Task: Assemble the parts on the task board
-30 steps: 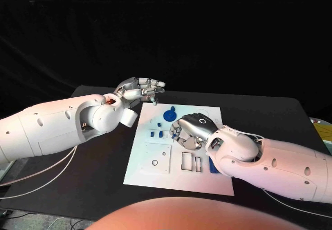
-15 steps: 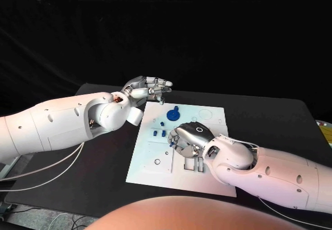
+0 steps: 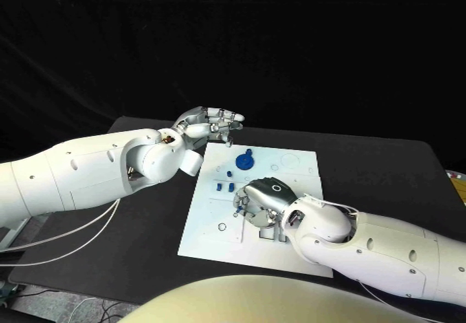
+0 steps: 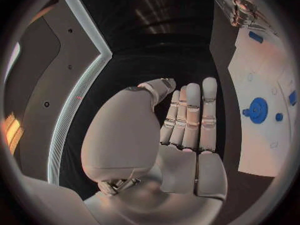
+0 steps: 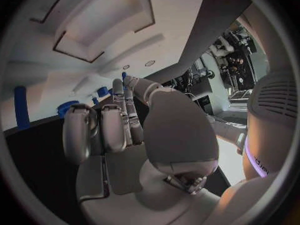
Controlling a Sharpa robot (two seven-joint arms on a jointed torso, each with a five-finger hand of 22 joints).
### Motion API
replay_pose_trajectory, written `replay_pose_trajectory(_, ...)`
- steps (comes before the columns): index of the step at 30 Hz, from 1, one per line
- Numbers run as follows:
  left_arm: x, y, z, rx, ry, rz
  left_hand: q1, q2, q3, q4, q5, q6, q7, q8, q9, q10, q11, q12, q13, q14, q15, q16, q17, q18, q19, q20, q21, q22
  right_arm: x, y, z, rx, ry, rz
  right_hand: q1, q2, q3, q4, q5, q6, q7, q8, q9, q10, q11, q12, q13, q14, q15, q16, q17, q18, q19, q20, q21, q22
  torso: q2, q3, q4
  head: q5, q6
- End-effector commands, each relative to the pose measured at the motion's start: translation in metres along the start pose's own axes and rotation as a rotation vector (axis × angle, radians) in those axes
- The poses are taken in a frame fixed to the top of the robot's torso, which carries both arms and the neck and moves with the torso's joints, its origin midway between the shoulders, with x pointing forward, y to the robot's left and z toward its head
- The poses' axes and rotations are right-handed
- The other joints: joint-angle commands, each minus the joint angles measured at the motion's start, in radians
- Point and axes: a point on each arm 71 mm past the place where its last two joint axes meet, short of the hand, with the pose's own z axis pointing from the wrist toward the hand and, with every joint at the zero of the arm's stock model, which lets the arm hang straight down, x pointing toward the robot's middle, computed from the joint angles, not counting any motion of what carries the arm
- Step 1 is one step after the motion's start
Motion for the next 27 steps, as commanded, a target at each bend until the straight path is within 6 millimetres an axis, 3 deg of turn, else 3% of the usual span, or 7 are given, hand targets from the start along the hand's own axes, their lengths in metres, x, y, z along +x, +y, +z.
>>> replay_pose_trajectory(1,0.0028,-0.0009,0.0007,0.006,0.022,0.0,0.0,0.002,0.001,-0.003,0.004,-0.007,0.003,0.005,-0.001,-0.007,0.001,0.002,-0.002,-0.004,0.006,0.004,0.001,0.013,-0.001,0.004,0.006,0.001,0.0035,0.0028,0.0005,-0.02,0.024,0.0,-0.005,0.006,0.004,0.003,0.007,0.006,-0.001,0.007,0.002,0.004,-0.002,-0.002,0.001,0.048,-0.008,0.004,0.001,-0.02,0.009,-0.003,0.005,0.117,0.001,-0.0001,0.0004,-0.001,0.0)
replay_pose_trajectory(27,0.0021,-0.0005,0.001,0.003,0.024,0.003,-0.002,0.003,0.002,-0.003,0.004,-0.007,0.003,0.008,-0.001,-0.01,0.001,0.004,-0.002,-0.006,0.007,0.004,0.002,0.014,-0.003,0.005,0.005,0.001,0.0117,0.0008,0.0037,-0.023,0.05,-0.051,-0.006,0.006,0.004,0.004,0.007,0.006,-0.001,0.007,0.002,0.004,-0.002,-0.002,0.002,0.048,-0.008,0.004,0.0,-0.02,0.009,-0.003,0.004,0.117,0.001,0.0002,-0.0006,0.007,0.0)
